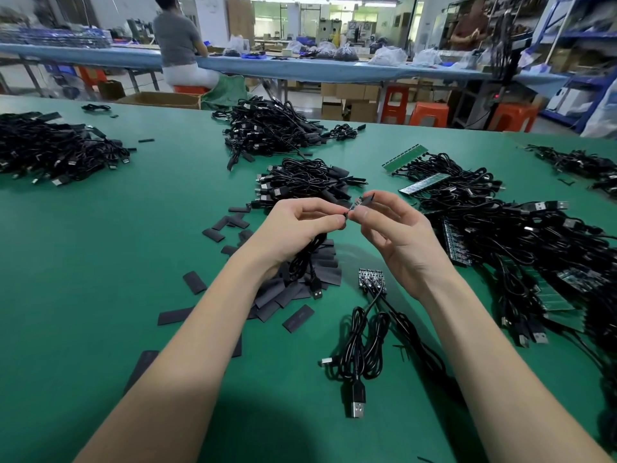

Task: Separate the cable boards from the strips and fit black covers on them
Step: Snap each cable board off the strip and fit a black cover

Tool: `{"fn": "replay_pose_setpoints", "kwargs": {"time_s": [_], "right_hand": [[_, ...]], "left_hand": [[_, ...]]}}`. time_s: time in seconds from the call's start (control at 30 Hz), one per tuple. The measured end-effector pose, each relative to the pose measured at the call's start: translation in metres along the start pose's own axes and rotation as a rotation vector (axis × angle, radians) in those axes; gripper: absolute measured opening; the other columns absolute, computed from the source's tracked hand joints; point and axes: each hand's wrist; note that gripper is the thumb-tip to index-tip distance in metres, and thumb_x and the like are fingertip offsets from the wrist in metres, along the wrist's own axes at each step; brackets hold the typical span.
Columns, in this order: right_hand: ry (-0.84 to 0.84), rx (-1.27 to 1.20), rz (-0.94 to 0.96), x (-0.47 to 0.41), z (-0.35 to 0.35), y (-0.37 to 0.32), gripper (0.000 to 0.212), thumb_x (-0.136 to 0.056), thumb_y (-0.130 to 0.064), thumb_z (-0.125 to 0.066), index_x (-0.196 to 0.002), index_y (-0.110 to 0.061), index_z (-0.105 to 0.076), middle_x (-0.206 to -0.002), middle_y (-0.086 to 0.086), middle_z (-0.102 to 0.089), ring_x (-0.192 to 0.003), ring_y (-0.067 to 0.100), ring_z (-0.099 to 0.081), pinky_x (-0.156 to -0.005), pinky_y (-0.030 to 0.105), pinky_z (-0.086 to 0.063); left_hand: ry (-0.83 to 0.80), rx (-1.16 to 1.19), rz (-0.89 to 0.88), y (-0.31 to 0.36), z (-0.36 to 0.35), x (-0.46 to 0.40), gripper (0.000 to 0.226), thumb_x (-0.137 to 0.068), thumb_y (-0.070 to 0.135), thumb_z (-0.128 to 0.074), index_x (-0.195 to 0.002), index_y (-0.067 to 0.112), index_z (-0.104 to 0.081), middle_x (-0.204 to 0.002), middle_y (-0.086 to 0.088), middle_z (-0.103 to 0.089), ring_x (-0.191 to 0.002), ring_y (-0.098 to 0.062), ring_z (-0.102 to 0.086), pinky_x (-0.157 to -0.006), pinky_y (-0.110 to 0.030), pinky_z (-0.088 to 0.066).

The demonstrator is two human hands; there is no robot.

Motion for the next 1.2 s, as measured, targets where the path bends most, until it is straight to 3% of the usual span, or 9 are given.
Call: {"fn": "replay_pose_setpoints", "kwargs": {"time_s": [0.17,0.37,0.53,0.6,0.87,1.2], "right_hand": [[0.063,0.047,0.005,-0.001,0.004,0.0,0.018,-0.082,-0.01,-0.078,-0.096,-0.016,-0.069,-0.091,0.002,-0.075,-0.089,0.019,-0.073,-0.07,0.018,-0.054],[0.124,-0.041,0.072,-0.003,0.011,-0.003,0.019,-0.087,-0.012,-0.073,-0.104,-0.011,-0.065,-0.096,0.007,-0.078,-0.089,0.018,-0.074,-0.07,0.017,-0.055],[0.15,-0.06,0.117,-0.002,0.004,-0.003,0.047,-0.072,-0.017,-0.079,-0.113,-0.001,-0.062,-0.09,0.008,-0.078,-0.084,0.016,-0.074,-0.074,0.018,-0.055],[0.172,-0.058,0.137,-0.001,0.002,-0.002,0.055,-0.075,-0.014,-0.078,-0.121,0.007,-0.058,-0.089,0.008,-0.078,-0.082,0.015,-0.074,-0.075,0.019,-0.055],[0.207,0.025,0.195,-0.001,0.002,-0.001,0.028,-0.079,-0.008,-0.079,-0.103,-0.007,-0.064,-0.087,0.012,-0.078,-0.081,0.018,-0.074,-0.081,0.026,-0.057],[0.18,0.049,0.203,-0.001,0.002,0.001,0.019,-0.086,0.0,-0.074,-0.101,-0.006,-0.065,-0.091,0.014,-0.078,-0.082,0.017,-0.074,-0.08,0.026,-0.058]], "left_hand": [[-0.004,0.013,-0.012,0.0,0.001,0.001,0.012,-0.087,0.014,-0.076,-0.095,0.023,-0.079,-0.092,0.002,-0.079,-0.089,-0.004,-0.071,-0.081,-0.011,-0.051],[-0.024,0.032,0.004,0.0,0.001,0.002,0.012,-0.087,0.015,-0.076,-0.096,0.023,-0.079,-0.093,0.001,-0.079,-0.09,-0.004,-0.071,-0.08,-0.011,-0.052],[-0.023,0.036,0.014,0.0,0.002,0.001,0.013,-0.087,0.015,-0.076,-0.098,0.022,-0.079,-0.096,-0.002,-0.079,-0.094,-0.008,-0.071,-0.087,-0.014,-0.052],[-0.022,0.045,0.013,0.0,0.002,0.001,0.013,-0.087,0.014,-0.076,-0.098,0.021,-0.079,-0.095,-0.001,-0.079,-0.093,-0.007,-0.071,-0.084,-0.012,-0.051],[-0.016,0.023,0.006,0.0,0.004,0.0,0.015,-0.087,0.014,-0.076,-0.102,0.016,-0.079,-0.096,0.0,-0.079,-0.091,-0.003,-0.071,-0.077,-0.008,-0.048],[-0.047,0.008,-0.014,0.003,0.01,0.002,0.015,-0.088,0.014,-0.076,-0.102,0.017,-0.079,-0.101,0.0,-0.078,-0.092,-0.002,-0.069,-0.078,-0.008,-0.047]]}}
Point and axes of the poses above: each hand's wrist, its own x-axis away from the middle knuckle, its own z-axis out of the back of the hand, y = z × x
